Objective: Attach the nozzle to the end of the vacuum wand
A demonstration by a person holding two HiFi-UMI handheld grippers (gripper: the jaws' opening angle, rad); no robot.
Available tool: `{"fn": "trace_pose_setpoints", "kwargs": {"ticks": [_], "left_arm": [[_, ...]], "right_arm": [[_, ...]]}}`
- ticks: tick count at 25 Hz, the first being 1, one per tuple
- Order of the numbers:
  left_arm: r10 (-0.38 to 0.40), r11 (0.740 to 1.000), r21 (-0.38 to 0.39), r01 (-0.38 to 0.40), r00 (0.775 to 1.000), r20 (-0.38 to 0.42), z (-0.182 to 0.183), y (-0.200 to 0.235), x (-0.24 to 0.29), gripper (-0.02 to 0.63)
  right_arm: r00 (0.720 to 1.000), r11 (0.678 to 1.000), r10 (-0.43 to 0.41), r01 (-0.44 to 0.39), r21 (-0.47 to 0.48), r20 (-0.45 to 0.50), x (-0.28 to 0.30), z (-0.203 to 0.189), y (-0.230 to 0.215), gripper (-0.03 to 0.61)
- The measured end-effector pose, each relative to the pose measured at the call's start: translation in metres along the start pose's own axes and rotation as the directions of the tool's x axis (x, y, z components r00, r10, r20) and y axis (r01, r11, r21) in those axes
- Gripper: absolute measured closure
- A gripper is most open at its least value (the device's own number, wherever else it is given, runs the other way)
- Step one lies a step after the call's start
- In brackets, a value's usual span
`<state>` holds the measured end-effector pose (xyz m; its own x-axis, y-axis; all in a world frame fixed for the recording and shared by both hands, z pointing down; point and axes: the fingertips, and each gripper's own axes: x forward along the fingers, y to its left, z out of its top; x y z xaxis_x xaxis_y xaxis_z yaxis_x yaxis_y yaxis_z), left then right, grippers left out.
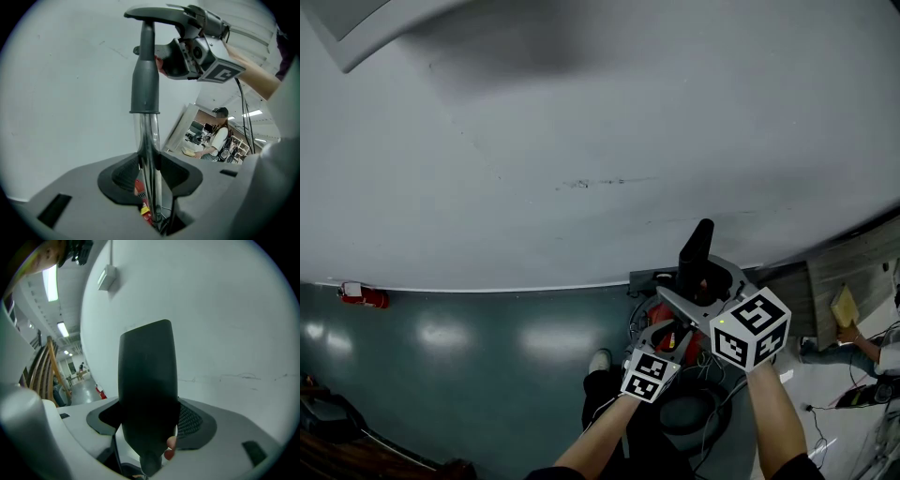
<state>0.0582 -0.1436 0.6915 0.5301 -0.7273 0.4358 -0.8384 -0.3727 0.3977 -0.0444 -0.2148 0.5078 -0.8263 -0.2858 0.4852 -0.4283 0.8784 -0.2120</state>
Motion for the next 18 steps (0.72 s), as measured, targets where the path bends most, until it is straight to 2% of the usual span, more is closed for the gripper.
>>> {"fn": "trace_pose_setpoints", "kwargs": {"ticks": [2, 6, 9, 12, 14, 18], "left_arm": [[-0.002, 1.000, -0.003, 0.002, 1.000, 0.001, 0.002, 0.000, 0.000, 0.474], [-0.002, 1.000, -0.023, 0.002, 1.000, 0.006, 0.004, 0.002, 0.000, 0.474], [-0.008, 1.000, -0.018, 0.008, 1.000, 0.001, 0.003, 0.002, -0.001, 0.474], [-0.011, 1.000, -0.014, 0.011, 1.000, 0.001, 0.001, 0.002, 0.000, 0.474], [-0.011, 1.000, -0.013, 0.011, 1.000, -0.002, 0.001, 0.003, 0.000, 0.474], [-0.017, 1.000, -0.019, 0.017, 1.000, -0.001, 0.002, 0.003, 0.000, 0.474]], "right_arm": [[1.000, 0.999, 0.003, -0.003, 0.051, 0.013, 0.000, 0.001, -0.009, 0.247], [0.999, 0.997, -0.006, 0.003, 0.079, 0.039, 0.003, 0.002, -0.013, 0.247], [0.999, 0.999, -0.023, 0.021, 0.033, 0.041, 0.003, 0.002, -0.007, 0.249], [0.999, 0.998, -0.024, 0.026, -0.060, 0.036, 0.004, 0.001, 0.008, 0.249], [0.999, 0.997, -0.019, 0.021, -0.075, 0.034, 0.004, 0.000, 0.011, 0.249], [0.998, 0.999, -0.008, 0.005, 0.047, 0.056, 0.002, 0.000, -0.007, 0.247]]}}
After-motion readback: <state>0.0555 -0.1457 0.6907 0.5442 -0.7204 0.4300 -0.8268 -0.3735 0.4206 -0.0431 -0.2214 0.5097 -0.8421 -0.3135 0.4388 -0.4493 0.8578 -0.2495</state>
